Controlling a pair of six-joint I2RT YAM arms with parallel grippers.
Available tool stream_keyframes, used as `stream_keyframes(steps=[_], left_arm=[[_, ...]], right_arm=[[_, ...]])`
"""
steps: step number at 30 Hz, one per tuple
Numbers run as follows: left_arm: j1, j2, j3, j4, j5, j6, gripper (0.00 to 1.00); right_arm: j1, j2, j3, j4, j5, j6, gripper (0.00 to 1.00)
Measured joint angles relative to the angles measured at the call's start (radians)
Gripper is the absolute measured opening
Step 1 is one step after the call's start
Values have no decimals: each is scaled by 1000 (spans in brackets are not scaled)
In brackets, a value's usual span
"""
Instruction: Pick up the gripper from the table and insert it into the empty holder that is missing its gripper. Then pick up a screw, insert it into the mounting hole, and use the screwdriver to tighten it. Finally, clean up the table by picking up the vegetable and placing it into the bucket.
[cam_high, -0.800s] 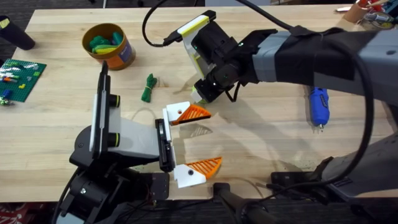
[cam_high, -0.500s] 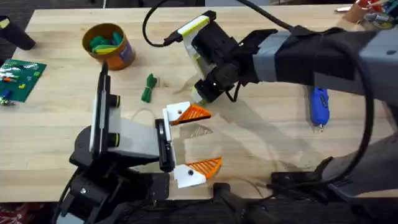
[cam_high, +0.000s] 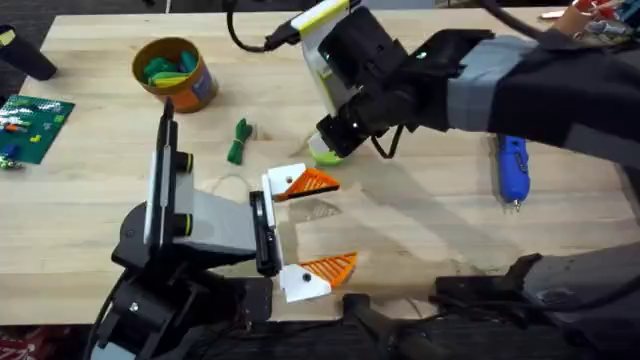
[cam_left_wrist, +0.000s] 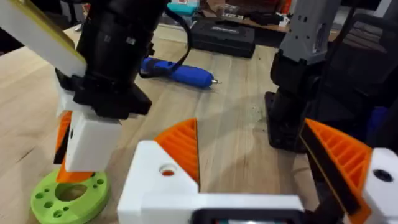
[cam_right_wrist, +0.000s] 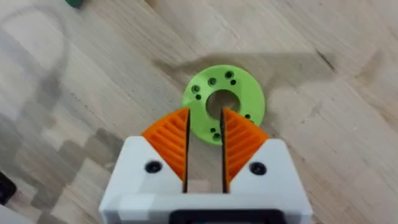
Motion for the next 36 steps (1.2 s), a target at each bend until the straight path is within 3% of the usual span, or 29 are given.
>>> stream_keyframes(steps=[17, 36], left_arm=[[0, 0, 0, 0, 0, 0, 991], [0, 0, 0, 0, 0, 0, 991]], right_arm=[[0, -2, 0, -69, 66, -28, 276], [0, 98, 0, -68, 80, -28, 276]])
